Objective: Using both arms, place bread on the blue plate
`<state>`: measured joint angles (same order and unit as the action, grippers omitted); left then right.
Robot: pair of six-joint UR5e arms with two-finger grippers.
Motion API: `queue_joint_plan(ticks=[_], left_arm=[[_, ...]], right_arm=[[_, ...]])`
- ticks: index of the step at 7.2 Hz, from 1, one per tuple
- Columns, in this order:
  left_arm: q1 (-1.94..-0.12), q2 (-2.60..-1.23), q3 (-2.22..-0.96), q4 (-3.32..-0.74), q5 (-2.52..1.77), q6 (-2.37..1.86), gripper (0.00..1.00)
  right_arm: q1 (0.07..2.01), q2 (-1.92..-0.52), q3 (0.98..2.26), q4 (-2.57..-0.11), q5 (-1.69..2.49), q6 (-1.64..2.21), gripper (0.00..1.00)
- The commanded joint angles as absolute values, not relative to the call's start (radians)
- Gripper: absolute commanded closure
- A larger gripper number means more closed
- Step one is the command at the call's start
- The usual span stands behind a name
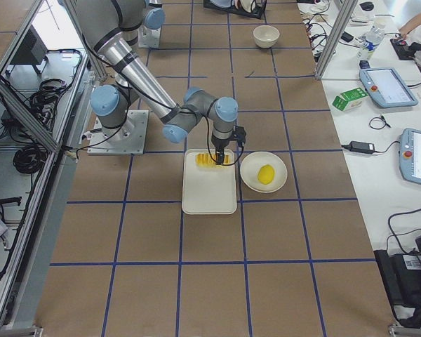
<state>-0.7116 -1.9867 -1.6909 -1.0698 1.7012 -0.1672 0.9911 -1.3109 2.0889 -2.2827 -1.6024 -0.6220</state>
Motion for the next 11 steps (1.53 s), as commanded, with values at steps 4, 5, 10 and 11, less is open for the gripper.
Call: queue_joint_plan(ticks=[4, 5, 10, 11], left_arm=[[-0.693, -1.98, -1.69, -1.106, 1.704, -0.16, 1.0], [-0.69, -1.97, -1.687, -1.153, 1.703, -0.16, 1.0], [-0.693, -1.91, -1.674, -1.241, 1.706, -0.137, 1.0], [-0.695, -1.898, -1.674, -1.246, 1.709, -0.135, 1.0]], right_arm=[[0.991, -1.29, 2.079, -2.289, -1.606, -0.627, 0.09], [0.991, -1.29, 2.069, -2.287, -1.621, -0.627, 0.07], [0.991, -1.29, 2.082, -2.27, -1.743, -0.684, 0.0], [0.991, -1.296, 2.083, -2.273, -1.741, -0.686, 0.0]])
